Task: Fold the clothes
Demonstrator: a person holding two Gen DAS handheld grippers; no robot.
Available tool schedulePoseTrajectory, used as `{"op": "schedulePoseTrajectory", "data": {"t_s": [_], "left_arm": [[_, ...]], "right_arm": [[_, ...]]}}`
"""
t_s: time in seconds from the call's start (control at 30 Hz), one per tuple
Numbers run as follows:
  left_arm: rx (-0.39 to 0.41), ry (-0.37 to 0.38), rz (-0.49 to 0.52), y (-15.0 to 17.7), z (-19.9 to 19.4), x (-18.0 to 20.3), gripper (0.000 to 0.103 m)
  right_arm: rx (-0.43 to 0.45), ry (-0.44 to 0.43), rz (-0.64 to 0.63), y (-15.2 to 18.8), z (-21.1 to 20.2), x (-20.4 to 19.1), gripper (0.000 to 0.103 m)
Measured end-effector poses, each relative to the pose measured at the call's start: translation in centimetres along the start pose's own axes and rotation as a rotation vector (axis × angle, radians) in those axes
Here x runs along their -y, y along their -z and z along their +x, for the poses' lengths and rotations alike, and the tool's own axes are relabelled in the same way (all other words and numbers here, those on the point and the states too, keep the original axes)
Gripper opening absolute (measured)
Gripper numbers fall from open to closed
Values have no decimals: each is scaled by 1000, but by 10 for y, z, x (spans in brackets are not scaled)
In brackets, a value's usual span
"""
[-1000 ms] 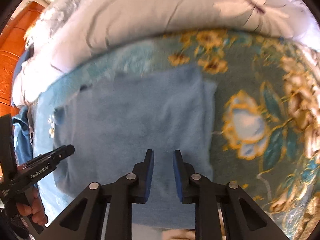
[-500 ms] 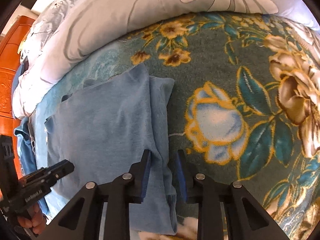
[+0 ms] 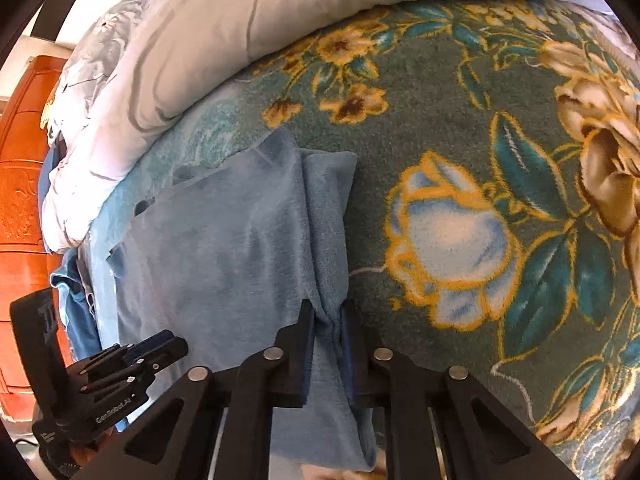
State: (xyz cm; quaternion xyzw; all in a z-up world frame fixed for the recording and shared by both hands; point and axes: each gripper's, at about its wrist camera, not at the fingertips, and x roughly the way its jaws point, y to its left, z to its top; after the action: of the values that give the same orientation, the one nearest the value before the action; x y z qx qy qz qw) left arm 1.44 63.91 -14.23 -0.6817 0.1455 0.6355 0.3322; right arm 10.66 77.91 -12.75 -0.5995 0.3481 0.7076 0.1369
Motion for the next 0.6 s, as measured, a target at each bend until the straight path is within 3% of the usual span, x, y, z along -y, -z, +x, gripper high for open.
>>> {"op": "schedulePoseTrajectory", "data": {"t_s": [0.1, 0.27, 0.37, 0.6], "left_arm": [[-8, -36, 12, 12, -6, -5, 27], [-20, -49, -18, 4, -9, 1, 27], [17, -43, -56, 12, -29, -5, 27], [87, -26, -250, 72, -67, -57, 27]], "right_arm": [[16, -19, 8, 0, -11, -4, 12], [47, -32, -27, 0, -28, -26, 12], [57, -31, -65, -4, -42, -38, 11], [62, -8, -161, -8, -59, -77, 11]]}}
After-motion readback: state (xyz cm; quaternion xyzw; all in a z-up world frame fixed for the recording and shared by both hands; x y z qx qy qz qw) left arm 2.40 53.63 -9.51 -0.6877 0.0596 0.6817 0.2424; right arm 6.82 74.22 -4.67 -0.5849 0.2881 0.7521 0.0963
